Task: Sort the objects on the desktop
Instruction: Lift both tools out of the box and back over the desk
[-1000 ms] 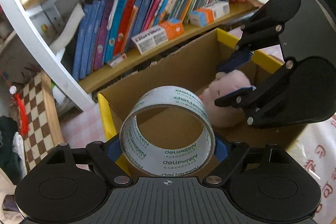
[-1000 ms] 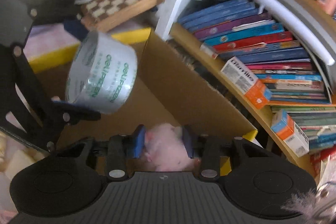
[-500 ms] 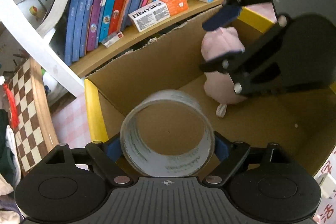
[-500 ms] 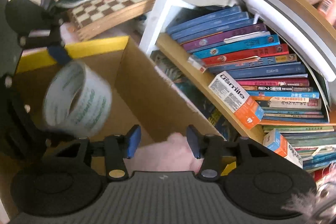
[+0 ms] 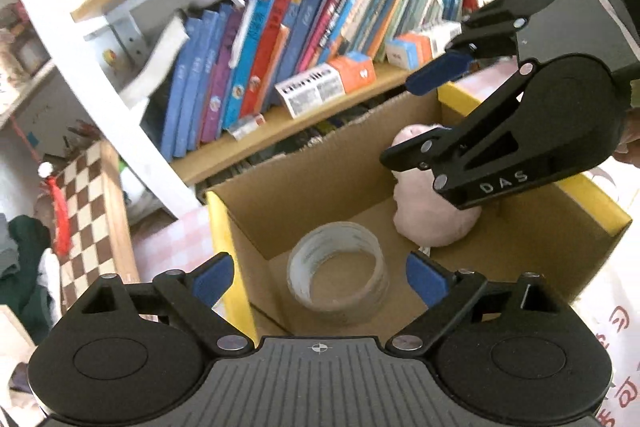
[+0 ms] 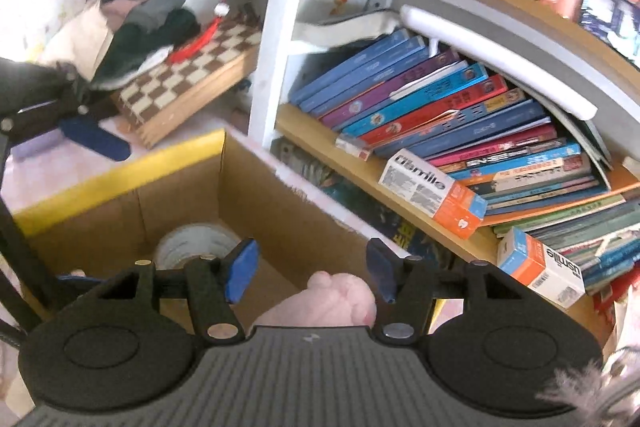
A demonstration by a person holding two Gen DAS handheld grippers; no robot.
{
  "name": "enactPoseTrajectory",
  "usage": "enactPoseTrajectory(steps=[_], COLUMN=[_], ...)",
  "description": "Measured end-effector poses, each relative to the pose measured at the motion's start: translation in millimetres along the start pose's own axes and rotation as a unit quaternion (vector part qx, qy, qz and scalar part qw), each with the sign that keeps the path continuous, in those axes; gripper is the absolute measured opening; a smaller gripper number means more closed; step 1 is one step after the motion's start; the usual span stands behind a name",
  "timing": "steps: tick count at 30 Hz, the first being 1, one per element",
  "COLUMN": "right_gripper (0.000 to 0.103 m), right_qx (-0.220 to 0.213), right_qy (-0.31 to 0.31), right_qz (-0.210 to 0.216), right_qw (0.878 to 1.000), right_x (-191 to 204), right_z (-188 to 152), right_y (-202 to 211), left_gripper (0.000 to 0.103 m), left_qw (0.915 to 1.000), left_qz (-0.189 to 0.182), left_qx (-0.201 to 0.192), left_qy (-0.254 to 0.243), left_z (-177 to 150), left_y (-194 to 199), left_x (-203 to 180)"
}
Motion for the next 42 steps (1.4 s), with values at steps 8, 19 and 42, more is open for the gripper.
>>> enactPoseTrajectory(steps=[8,19,42], right_gripper=[0.059,0.06,0.065], right_qx=[-0.024,-0.034,0.001], right_qy=[-0.026,-0.051,-0.223], right_qz=[-0.001,-0.022,-0.15], right_qw=[0.999,0.998,0.963], right_x=[9,46,132], right_z=[1,-22,-128], right_y=[34,91,162], left_gripper=[0.095,0.095,0.096], left_qw=[0.9989,0.9971,0.9928], left_qz=[0.011,0.019,0.009], left_qx=[-0.024,-0.038,-0.005], left_qy=[0.039,0.064,0.119], left_z=[-8,-46,-155], left_y=[40,95,143], left_x=[13,27,53])
Point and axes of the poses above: each gripper's, at about its wrist camera, not at the fingertips, and y roughly against the way its jaws point, x to its left, z to its top, the point moved 6 cm from there along -y, roughly the way its jaws point, and after that the axes turned 10 degrees about z, right-handed, at the moved point
